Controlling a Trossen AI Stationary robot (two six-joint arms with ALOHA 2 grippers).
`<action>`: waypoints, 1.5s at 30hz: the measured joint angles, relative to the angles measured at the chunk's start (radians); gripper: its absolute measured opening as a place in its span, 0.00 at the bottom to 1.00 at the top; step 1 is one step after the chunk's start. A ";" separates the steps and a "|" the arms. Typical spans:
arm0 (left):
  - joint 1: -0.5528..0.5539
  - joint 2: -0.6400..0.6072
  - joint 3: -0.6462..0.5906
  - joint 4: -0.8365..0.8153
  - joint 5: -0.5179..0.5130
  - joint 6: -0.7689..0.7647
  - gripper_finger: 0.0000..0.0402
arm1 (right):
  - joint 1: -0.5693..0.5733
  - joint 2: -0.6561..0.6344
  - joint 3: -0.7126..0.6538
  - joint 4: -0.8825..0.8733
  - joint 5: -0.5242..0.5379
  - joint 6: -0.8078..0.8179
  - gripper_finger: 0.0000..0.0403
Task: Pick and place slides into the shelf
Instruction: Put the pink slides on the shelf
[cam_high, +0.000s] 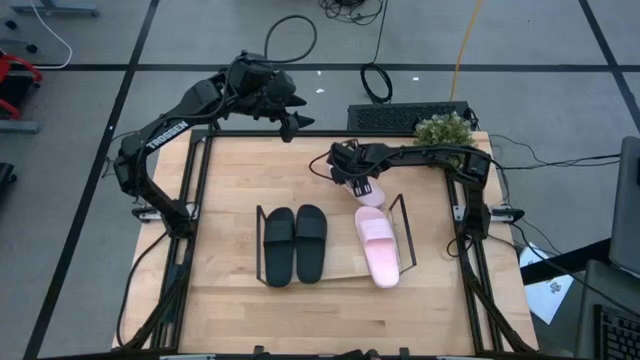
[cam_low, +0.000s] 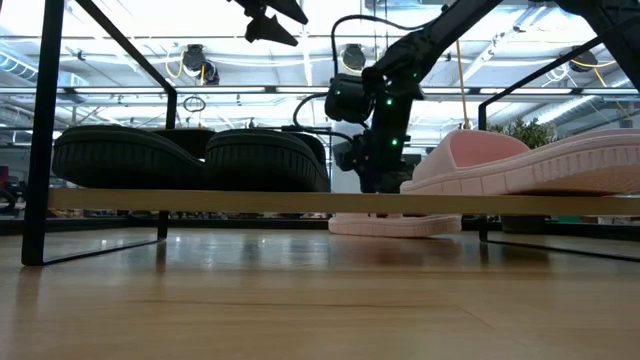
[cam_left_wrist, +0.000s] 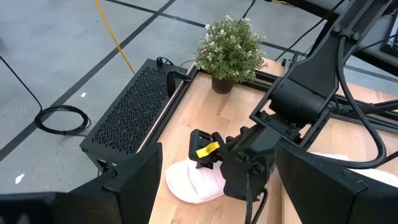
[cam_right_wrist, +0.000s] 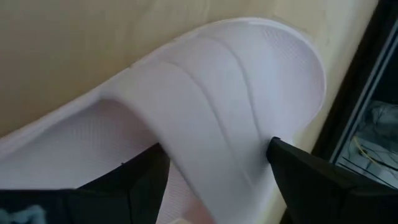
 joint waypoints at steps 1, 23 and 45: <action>0.000 0.000 0.000 0.000 0.000 0.000 0.77 | 0.000 0.000 0.000 0.006 0.008 0.001 0.64; 0.036 0.000 0.000 0.000 -0.027 0.048 0.77 | 0.005 -0.072 -0.001 -0.025 0.051 0.006 0.02; 0.127 0.000 0.000 -0.046 -0.027 0.042 0.77 | 0.150 -0.218 0.533 -0.409 0.272 0.212 0.00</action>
